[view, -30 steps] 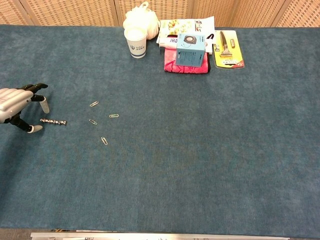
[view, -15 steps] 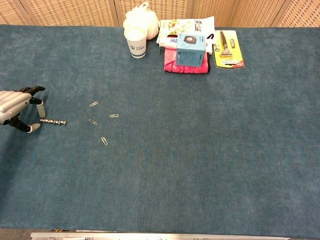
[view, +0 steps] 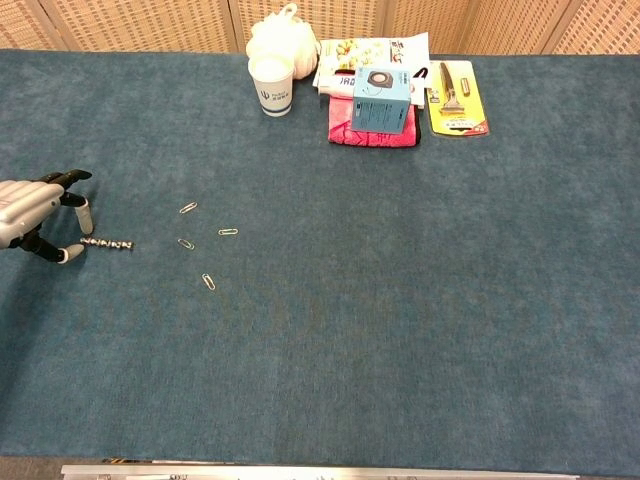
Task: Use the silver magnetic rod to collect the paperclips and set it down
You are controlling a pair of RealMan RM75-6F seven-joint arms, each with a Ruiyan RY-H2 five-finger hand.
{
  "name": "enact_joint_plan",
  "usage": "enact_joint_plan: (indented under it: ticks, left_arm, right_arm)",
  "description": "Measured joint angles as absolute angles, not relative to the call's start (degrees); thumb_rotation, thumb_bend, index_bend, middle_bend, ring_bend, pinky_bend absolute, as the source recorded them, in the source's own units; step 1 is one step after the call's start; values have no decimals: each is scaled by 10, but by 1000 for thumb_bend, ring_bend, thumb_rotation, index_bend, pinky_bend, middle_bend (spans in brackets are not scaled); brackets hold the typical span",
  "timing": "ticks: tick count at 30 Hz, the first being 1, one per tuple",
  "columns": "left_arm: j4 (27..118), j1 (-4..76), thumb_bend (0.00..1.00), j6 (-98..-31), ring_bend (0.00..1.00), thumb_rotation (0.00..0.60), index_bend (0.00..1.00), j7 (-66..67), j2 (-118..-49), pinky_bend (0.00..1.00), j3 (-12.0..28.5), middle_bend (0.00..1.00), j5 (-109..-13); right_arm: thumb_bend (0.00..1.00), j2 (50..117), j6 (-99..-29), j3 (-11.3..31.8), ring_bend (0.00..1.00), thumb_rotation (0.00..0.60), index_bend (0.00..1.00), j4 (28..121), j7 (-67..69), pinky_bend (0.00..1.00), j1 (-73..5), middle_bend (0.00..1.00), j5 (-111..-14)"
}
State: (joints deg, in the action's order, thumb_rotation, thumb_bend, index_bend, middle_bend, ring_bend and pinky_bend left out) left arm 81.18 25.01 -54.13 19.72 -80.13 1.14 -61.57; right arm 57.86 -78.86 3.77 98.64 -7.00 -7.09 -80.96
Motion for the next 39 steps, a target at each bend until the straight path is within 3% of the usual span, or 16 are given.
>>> enact_joint_plan:
  ticks: [39]
  left_arm:
    - [796, 256, 322, -536, 0, 600, 546, 193, -819, 138, 15, 0, -595]
  right_arm:
    - [0, 578, -786, 37, 211, 600, 325, 985, -67, 357, -71, 263, -808]
